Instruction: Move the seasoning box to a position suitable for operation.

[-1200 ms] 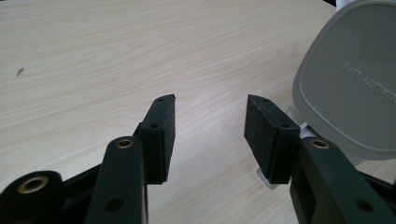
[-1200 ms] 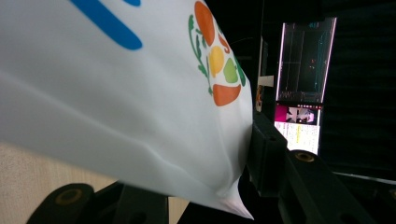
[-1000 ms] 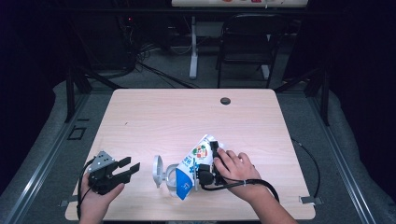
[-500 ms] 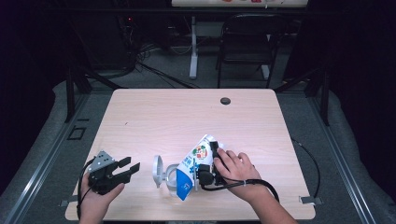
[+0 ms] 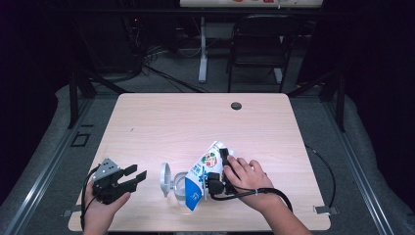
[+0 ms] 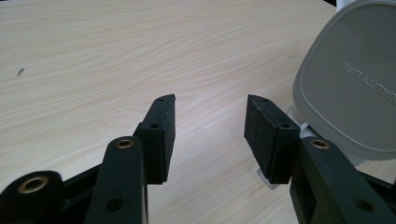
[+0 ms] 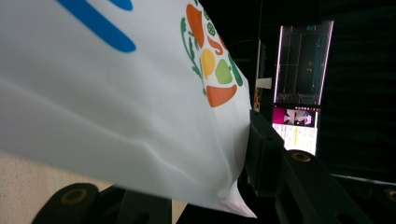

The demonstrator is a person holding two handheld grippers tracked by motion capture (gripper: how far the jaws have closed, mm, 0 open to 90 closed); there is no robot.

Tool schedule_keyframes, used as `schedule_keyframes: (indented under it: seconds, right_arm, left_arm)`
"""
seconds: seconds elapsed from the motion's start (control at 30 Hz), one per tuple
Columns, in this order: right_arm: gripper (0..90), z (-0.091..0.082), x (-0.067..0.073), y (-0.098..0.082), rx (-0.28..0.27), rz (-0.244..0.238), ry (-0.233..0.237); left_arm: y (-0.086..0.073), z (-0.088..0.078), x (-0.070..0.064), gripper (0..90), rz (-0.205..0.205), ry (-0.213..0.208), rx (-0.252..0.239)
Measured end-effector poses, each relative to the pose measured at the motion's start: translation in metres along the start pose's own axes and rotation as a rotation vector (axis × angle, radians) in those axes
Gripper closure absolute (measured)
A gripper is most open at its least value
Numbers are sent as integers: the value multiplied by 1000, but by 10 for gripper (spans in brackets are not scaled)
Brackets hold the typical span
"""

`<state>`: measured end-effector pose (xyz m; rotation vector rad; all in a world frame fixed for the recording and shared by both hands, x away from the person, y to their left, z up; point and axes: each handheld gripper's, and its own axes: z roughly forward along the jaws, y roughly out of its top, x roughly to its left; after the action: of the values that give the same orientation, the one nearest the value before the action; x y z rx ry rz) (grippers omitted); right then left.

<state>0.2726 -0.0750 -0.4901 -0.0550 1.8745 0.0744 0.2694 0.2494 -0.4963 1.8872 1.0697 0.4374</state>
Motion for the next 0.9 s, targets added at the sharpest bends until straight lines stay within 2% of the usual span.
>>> schedule_keyframes:
  seconds: [0.9]
  right_arm:
    - [682, -1, -1, 0, -23, 7, -4]
  left_arm:
    - [0, 0, 0, 540, 2, 2, 6]
